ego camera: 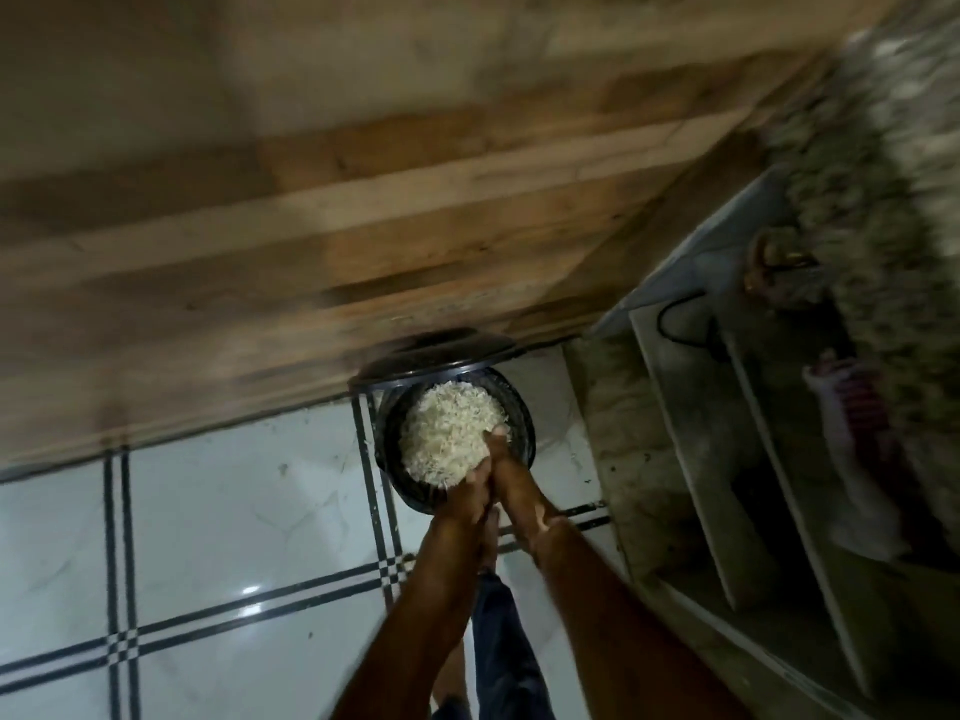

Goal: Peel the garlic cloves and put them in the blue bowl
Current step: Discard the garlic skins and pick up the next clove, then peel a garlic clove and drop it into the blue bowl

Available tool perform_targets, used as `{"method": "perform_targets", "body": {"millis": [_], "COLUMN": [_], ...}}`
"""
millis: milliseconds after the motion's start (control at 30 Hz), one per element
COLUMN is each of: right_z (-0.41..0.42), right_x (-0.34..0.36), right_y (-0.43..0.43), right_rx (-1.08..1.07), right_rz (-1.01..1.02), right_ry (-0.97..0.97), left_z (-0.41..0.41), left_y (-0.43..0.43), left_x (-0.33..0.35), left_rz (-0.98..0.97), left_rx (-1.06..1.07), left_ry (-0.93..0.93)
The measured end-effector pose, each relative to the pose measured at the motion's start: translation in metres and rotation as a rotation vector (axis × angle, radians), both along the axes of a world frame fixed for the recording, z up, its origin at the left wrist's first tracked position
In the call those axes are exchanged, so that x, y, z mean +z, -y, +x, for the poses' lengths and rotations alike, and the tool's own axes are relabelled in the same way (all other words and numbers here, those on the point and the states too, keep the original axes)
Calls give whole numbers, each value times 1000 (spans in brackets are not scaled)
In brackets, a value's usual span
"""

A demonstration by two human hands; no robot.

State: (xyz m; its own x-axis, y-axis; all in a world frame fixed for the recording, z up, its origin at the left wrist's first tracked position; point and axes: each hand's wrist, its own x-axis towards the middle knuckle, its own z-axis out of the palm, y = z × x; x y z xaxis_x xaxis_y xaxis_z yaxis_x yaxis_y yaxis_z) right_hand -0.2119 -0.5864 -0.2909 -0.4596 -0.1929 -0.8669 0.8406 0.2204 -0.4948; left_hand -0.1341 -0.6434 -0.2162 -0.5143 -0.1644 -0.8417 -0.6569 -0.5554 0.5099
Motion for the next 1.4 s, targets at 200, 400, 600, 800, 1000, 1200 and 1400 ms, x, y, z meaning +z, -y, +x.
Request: {"method": "perform_targets", "body": {"millis": [200, 400, 600, 800, 1000, 1200, 1400], "right_z": [39, 133, 191, 232, 281, 313, 307], "right_x": [160, 282, 330, 343, 335, 326, 298], "right_y": [-72, -179, -295, -423, -556, -640, -700], "right_rx": [27, -188, -232, -367, -463, -490, -483], "right_rz": [-36, 57, 350, 515, 617, 699, 886], "right_ry": [-311, -562, -844, -944, -874, -829, -779], "left_z": [33, 61, 85, 95, 119, 131, 108], "left_y": [-27, -93, -196, -324, -458, -551, -613], "left_x": [116, 207, 248, 269, 272, 258, 239], "left_rz": [-604, -819, -880, -885, -797, -791, -944], "left_rx": [-362, -641, -869, -1033, -1153, -1229, -1313], "left_ry": [-70, -346, -557, -762, -835, -847, -873]}}
